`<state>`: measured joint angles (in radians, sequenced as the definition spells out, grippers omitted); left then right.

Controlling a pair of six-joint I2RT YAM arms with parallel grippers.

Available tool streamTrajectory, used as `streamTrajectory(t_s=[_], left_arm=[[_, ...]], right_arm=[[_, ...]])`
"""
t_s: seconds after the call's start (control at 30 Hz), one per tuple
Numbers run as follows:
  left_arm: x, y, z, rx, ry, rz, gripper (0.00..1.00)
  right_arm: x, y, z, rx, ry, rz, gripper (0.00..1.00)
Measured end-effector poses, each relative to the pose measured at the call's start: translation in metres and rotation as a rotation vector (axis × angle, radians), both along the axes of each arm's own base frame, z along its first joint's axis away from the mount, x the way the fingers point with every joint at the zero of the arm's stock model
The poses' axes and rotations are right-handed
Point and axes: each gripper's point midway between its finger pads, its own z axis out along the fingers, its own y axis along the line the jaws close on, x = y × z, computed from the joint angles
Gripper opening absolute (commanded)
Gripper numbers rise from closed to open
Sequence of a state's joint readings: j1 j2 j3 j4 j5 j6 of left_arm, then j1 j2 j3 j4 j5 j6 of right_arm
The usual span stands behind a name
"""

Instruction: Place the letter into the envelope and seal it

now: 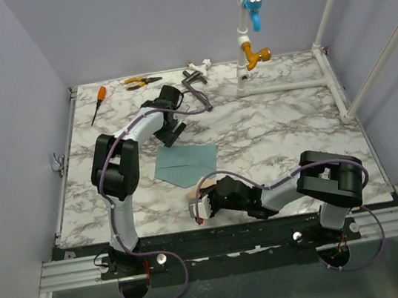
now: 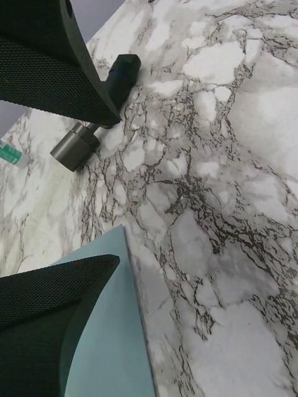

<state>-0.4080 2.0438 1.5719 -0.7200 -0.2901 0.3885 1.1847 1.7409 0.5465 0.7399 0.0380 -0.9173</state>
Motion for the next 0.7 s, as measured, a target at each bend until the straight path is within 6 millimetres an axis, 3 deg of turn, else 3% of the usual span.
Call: streamTrajectory(t_s=[0.3, 0.5, 0.7], left_arm=[[0.000, 0.007, -0.006, 0.046, -0.001, -0.007, 0.91], [-0.025, 0.011, -0.015, 0.075, 0.053, -0.017, 0.91], [-0.065, 0.007, -0.017, 0.078, 0.117, -0.055, 0.91]], right_arm=[[0.000, 0.007, 0.004, 0.024, 0.032, 0.027, 0.01], [0.004, 0.025, 0.022, 0.081, 0.078, 0.080, 0.01], [0.008, 0.020, 0.015, 0.065, 0.101, 0.067, 0.01]])
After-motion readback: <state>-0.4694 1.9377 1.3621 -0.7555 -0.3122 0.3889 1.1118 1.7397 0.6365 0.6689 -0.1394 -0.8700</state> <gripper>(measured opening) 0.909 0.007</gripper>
